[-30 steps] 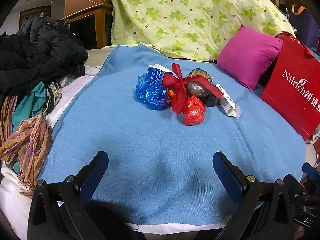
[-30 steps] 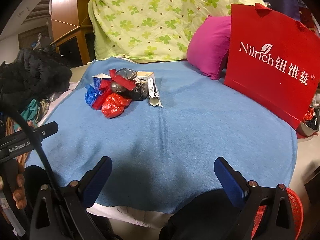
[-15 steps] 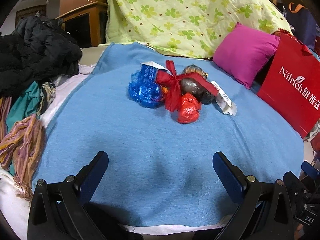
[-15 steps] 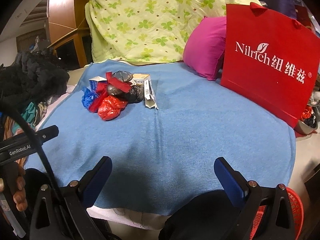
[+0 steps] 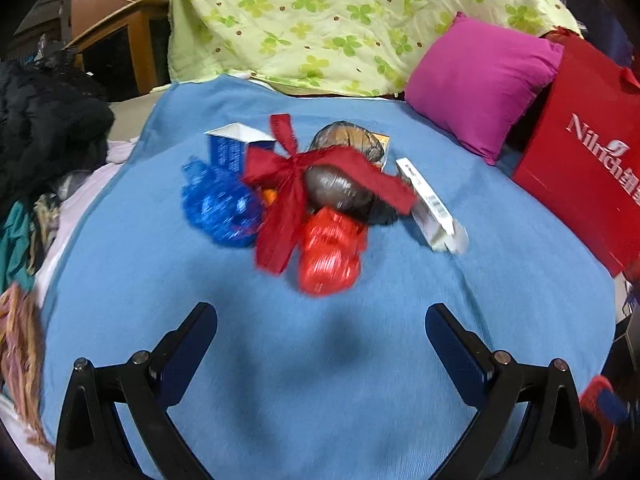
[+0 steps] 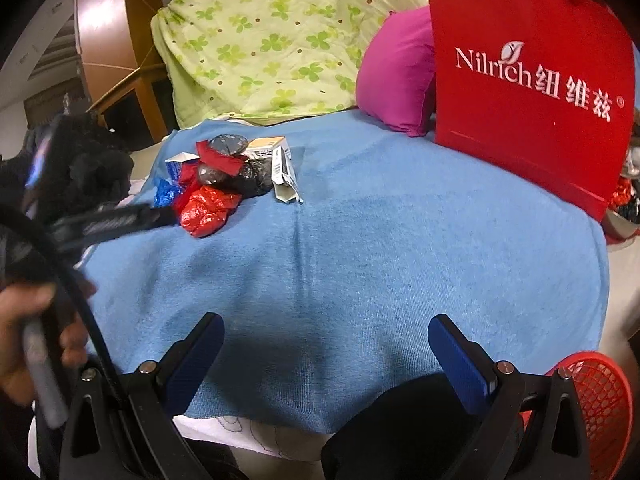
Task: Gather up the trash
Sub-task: 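Move the left tool toward the pile of bagged trash on the blanket, then grasp the red plastic bag with the left tool and lift it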
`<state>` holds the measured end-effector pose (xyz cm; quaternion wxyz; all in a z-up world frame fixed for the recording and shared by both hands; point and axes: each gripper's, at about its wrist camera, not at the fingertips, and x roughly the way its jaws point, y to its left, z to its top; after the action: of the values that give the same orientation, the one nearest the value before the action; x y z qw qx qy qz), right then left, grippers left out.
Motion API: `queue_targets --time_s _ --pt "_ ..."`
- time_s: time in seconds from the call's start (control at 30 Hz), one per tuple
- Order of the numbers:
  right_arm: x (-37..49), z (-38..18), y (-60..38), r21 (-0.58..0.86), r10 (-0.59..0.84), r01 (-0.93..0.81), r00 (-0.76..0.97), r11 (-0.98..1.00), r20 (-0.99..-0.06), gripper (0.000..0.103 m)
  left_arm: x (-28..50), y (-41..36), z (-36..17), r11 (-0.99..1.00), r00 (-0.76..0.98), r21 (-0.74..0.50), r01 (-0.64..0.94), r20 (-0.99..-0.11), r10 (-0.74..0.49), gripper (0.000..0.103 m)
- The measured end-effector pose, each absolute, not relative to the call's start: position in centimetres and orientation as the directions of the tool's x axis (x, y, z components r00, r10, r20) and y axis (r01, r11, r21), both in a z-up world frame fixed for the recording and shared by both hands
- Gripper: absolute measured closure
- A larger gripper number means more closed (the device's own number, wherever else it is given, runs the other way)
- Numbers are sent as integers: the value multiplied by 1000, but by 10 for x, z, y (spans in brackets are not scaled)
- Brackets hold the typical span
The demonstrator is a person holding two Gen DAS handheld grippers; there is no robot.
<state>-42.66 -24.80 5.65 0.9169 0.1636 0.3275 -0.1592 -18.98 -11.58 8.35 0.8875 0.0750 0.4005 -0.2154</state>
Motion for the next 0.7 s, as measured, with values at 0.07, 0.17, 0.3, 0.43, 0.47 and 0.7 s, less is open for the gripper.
queue_targets --time_s 0.07,0.17,0.3,0.43,0.47,0.7 --pt "-426 55 -250 206 -176 398 735 894 -655 0 -173 -129 78 900 582 -28 435 -754 -304 0" --pt "-426 53 -254 221 -167 400 735 890 -657 0 -154 -143 66 905 569 -9 425 -775 -275 0" --pt "-425 50 -255 228 -160 400 731 888 -663 0 -136 -150 50 909 546 -21 417 -794 -268 1" --pt "-421 49 -252 209 -162 396 722 894 -673 0 -124 -154 36 888 460 -80 453 -832 -310 59" --pt "-420 48 -252 204 -164 397 718 895 -677 0 -124 -150 35 884 452 -115 454 -825 -339 60" --pt "-405 49 -251 175 -168 393 696 903 -698 0 -167 -116 47 847 489 -127 516 -768 -413 61"
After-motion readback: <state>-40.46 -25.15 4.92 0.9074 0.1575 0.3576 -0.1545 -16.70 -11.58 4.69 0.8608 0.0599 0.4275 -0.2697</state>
